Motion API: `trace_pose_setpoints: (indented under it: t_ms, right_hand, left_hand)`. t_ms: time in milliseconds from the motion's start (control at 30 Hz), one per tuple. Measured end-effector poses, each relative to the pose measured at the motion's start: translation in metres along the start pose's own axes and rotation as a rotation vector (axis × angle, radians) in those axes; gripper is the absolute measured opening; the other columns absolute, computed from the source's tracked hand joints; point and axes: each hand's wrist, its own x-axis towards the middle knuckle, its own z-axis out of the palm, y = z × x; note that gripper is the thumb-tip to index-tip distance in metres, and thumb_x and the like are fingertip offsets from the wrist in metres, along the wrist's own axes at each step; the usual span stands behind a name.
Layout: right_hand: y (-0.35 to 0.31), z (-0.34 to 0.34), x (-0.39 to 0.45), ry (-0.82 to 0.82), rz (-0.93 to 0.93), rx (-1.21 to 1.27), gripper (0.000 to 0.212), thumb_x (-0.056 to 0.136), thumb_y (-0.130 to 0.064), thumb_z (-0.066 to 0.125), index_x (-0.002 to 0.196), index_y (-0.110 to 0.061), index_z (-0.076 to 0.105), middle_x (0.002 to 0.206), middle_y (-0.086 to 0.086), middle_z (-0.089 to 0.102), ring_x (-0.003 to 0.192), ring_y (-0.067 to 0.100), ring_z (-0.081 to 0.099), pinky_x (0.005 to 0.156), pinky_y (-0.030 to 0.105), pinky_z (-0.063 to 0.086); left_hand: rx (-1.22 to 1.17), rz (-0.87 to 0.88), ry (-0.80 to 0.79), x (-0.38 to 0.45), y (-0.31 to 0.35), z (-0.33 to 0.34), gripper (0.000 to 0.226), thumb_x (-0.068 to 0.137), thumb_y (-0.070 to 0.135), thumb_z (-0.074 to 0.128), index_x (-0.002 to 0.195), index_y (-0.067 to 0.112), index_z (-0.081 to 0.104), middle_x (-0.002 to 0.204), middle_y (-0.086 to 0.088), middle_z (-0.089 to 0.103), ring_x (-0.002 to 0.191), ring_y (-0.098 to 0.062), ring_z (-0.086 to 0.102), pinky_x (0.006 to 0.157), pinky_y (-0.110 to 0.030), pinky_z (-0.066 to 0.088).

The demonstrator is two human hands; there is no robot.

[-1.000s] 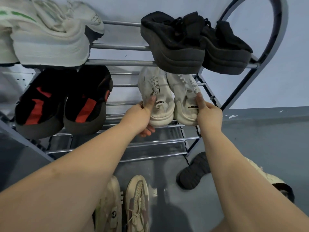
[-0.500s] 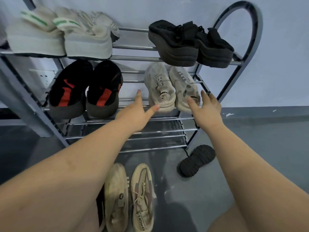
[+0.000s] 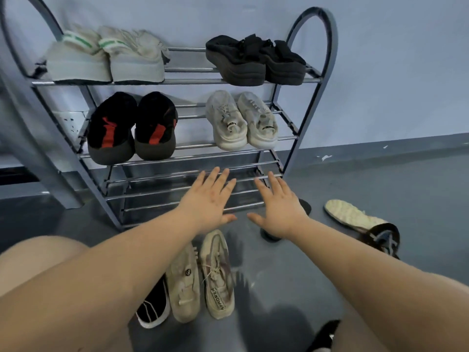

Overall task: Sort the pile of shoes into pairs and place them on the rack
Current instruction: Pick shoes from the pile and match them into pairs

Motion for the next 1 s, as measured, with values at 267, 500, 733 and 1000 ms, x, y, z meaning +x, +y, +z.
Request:
trace_pose_setpoints:
  t_ms: [267,500,733,1000]
  right_hand:
    - [0.065,-0.018,-0.024,-0.087,0.08,-0.094,0.085,0.09,-0.056,0.046,0.153,-0.024,0.0,0.161,0.008,-0.004,0.148,0.027,0.002,0.117,0.042,0.017]
    - [0.166,-0.017,-0.052,-0.203,0.158,-0.189,0.083,0.09,-0.058,0.044,0.153,-0.026,0.0,0.161,0.007,-0.003,0.148,0.026,0.005,0.117,0.04,0.019]
    - [0.26,0.018,-0.084,-0.254,0.302,-0.161,0.082,0.09,-0.056,0.047,0.153,-0.024,0.005,0.161,0.007,0.004,0.147,0.028,0.009,0.116,0.042,0.023]
    - [0.335,0.102,-0.117,-0.329,0.494,0.001,0.084,0.09,-0.056,0.047,0.153,-0.024,0.003,0.16,0.008,0.005,0.147,0.028,0.008,0.115,0.042,0.024]
  left_hand:
    - [-0.061,0.11,0.007,0.031,0.041,-0.016,0.079,0.095,0.056,0.028,0.151,0.014,-0.008,0.16,-0.009,-0.011,0.148,-0.024,-0.008,0.121,-0.039,-0.002]
    - [-0.072,0.195,-0.078,0.076,0.101,-0.007,0.08,0.095,0.057,0.029,0.151,0.015,-0.008,0.159,-0.008,-0.013,0.148,-0.023,-0.008,0.119,-0.037,-0.003]
    - [-0.04,0.333,-0.162,0.131,0.182,0.007,0.078,0.095,0.057,0.026,0.151,0.014,-0.007,0.16,-0.01,-0.008,0.148,-0.024,-0.005,0.121,-0.038,-0.001]
    - [-0.063,0.507,-0.285,0.17,0.271,0.034,0.074,0.096,0.055,0.027,0.151,0.017,-0.004,0.16,-0.009,-0.008,0.148,-0.023,-0.004,0.119,-0.036,-0.001]
